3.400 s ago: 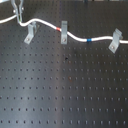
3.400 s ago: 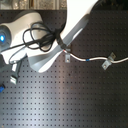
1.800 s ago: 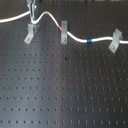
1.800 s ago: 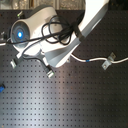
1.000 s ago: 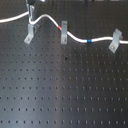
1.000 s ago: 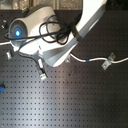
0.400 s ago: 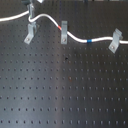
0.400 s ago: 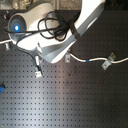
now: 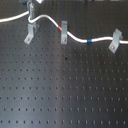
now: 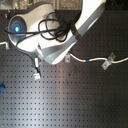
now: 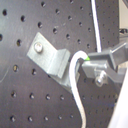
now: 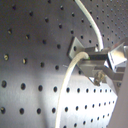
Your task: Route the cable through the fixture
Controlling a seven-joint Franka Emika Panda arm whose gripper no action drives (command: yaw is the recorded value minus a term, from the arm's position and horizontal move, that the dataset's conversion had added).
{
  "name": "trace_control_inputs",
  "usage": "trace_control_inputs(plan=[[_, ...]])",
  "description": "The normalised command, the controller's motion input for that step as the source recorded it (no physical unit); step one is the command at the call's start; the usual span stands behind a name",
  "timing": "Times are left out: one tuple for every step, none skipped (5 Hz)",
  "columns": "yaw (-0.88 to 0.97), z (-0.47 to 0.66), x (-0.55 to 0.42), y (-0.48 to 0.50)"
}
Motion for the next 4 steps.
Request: trace_control_inputs(plan=[[0.31, 0.03, 0.103, -0.122], [0.63, 0.07, 0.0, 0.0], [0.91, 0.0, 0.019, 0.018], [0.92, 0.0, 0.038, 0.029]])
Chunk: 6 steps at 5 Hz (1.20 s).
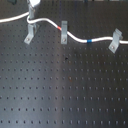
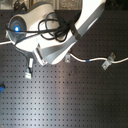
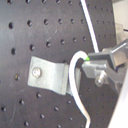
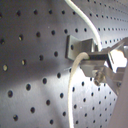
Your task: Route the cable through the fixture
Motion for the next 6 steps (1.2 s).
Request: trace_control_inputs(plan=[[0.93, -0.02, 0.073, 0.013], [0.84, 0.0, 0.031, 0.016], [0.81, 0.0, 0.0, 0.0], [0.6, 0.0, -0.066, 0.021], [0.07, -0.05, -0.456, -0.031], [0.0, -0.12, -0.523, 0.008]])
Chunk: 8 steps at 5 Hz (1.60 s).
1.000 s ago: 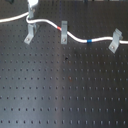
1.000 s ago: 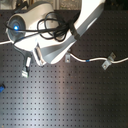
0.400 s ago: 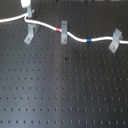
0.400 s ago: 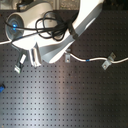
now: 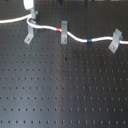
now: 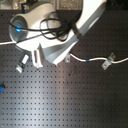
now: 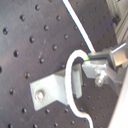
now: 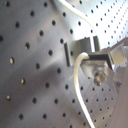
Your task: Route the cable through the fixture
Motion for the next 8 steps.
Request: trace_control_inputs(plan=[[0.22, 0.0, -0.165, 0.128], [0.25, 0.0, 0.02, 0.214], [0.04, 0.0, 0.14, 0.093], [0.0, 0.04, 0.022, 0.001], [0.0, 0.0, 0.123, -0.152], [0.0, 0.04, 0.179, -0.157], [0.0, 0.15, 0.227, 0.009], [0.0, 0.29, 0.315, 0.012]])
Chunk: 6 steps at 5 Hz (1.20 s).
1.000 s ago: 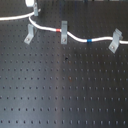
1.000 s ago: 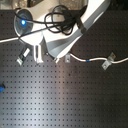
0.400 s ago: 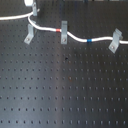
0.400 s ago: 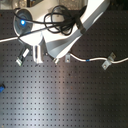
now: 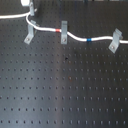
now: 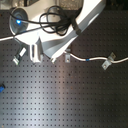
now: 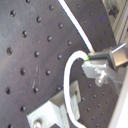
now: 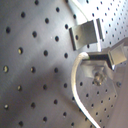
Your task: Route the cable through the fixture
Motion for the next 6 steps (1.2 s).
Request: trace_control_inputs(plan=[[-0.32, 0.17, 0.209, -0.053], [-0.93, 0.08, 0.019, -0.089], [-0.99, 0.08, 0.048, -0.041], [-1.0, 0.05, 0.054, 0.016], [-1.0, 0.06, 0.004, 0.002], [-1.0, 0.14, 0.02, 0.01]])
